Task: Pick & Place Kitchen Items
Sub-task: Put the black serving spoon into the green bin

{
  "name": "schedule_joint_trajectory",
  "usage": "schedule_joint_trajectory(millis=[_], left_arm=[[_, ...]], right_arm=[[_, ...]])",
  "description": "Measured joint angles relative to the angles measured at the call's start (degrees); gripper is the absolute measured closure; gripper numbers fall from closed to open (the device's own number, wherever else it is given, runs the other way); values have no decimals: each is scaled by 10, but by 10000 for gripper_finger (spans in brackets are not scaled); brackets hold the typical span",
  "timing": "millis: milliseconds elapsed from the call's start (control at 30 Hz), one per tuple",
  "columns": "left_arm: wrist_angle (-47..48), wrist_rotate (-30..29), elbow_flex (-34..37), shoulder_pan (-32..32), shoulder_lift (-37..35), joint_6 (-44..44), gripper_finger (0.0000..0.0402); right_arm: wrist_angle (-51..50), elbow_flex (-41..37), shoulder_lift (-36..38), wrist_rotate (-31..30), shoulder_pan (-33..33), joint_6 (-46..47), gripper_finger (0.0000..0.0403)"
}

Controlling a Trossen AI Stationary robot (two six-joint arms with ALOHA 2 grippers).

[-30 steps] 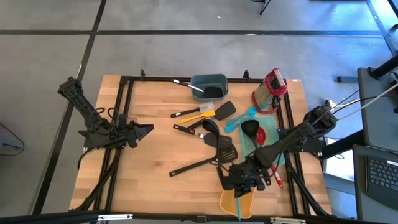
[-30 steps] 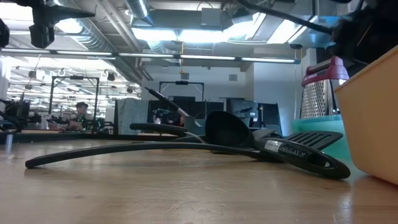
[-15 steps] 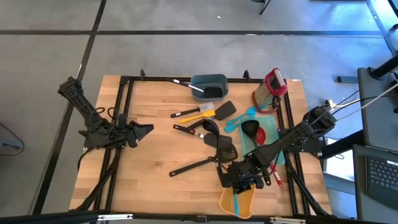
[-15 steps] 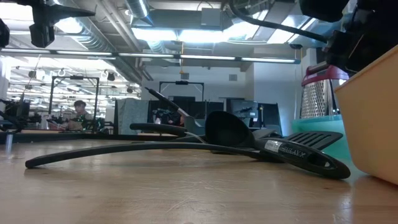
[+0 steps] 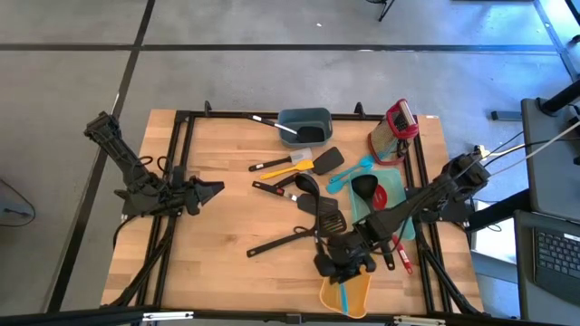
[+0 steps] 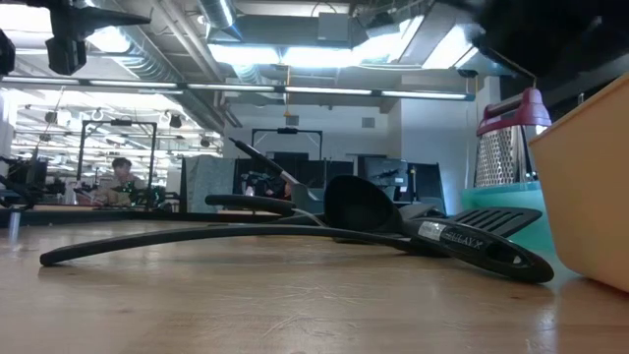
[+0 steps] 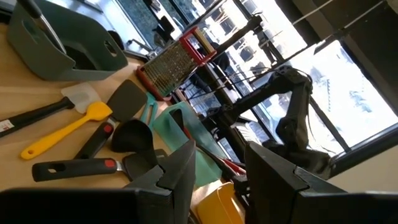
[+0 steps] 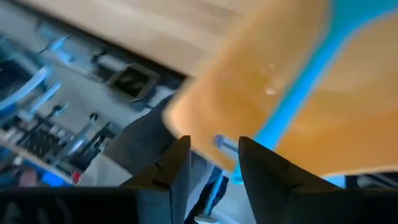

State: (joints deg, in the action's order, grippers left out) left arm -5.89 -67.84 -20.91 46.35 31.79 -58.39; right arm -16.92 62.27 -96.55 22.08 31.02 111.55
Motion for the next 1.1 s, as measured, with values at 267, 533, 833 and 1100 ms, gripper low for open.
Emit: schedule_joint_trajectory(millis=[267, 533, 833, 1100], left_arm=[[-6, 5, 0, 0, 0, -4, 270], [-64, 10, 0, 0, 0, 22, 270], [-225, 62, 1, -13, 0, 152, 270], [-296, 175, -30, -53, 7, 287, 270]], right_arm=[[32, 116, 0, -80, -31, -185, 265], [30, 289, 0, -139, -77, -476, 265], [32, 484, 1, -212, -86, -859, 265], [59, 531, 1, -357, -111, -828, 265]])
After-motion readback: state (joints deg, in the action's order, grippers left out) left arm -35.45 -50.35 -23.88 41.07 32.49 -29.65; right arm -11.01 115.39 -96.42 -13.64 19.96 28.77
